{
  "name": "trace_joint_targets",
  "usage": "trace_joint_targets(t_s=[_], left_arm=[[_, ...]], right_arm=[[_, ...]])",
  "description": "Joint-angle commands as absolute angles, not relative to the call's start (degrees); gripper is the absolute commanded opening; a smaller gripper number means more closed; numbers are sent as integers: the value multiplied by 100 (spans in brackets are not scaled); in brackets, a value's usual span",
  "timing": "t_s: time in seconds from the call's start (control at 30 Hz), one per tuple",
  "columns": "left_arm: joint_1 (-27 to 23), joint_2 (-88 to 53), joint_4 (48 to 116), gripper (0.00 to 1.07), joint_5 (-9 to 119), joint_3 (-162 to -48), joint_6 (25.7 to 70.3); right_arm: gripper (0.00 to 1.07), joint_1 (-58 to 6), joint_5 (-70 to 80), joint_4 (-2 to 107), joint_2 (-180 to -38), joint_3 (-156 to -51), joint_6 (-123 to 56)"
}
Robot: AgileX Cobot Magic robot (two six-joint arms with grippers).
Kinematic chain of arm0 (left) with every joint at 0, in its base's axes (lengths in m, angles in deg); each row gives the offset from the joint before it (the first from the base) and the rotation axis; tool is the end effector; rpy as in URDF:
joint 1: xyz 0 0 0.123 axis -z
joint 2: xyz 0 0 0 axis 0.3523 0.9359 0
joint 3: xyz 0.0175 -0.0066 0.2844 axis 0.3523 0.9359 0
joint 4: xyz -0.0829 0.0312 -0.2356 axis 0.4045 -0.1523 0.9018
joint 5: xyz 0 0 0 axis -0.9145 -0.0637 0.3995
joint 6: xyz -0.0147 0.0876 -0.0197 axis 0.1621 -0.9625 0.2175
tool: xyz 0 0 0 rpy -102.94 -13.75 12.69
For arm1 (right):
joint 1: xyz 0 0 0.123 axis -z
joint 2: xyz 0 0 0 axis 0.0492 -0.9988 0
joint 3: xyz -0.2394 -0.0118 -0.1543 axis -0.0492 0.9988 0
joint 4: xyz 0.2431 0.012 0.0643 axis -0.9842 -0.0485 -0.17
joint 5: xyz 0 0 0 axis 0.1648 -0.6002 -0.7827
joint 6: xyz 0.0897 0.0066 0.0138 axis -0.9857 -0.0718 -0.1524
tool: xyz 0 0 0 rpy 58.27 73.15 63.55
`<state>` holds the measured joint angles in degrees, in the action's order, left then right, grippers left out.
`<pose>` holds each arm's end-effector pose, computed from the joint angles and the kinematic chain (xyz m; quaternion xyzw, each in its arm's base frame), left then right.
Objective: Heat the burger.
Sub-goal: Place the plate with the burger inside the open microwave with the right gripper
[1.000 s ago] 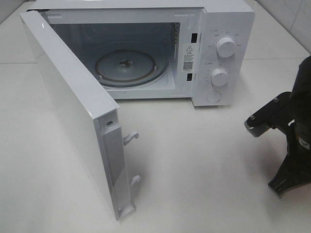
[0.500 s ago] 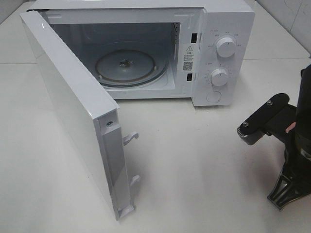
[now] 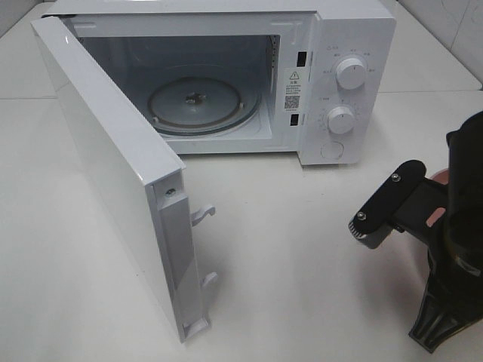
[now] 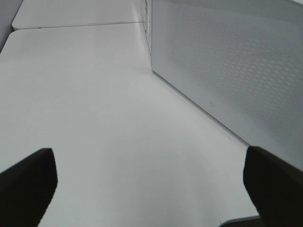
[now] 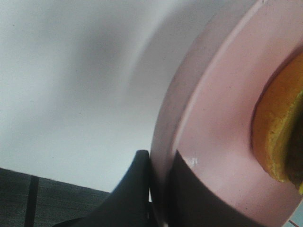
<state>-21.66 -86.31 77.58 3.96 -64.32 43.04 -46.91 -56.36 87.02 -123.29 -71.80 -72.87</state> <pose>-0.0092 -0.0142 0.2816 0.0621 0.8467 -0.0427 0.5266 0.1613 0.1228 0.1781 -0.2984 0.9210 -0.2297 0.0997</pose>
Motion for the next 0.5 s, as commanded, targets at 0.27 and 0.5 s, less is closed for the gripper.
trace_joint_targets(t_s=[0.27,0.5], left_arm=[[-2189,-8706,7775,100,471,-6443,4321],[-2189,-8706,7775,100,471,-6443,4321]], right_arm=[[2,-4703,-5906,9034,-12255,-7163,-7007],[2,-4703,-5820,9258,-12255,-7163,-6749]])
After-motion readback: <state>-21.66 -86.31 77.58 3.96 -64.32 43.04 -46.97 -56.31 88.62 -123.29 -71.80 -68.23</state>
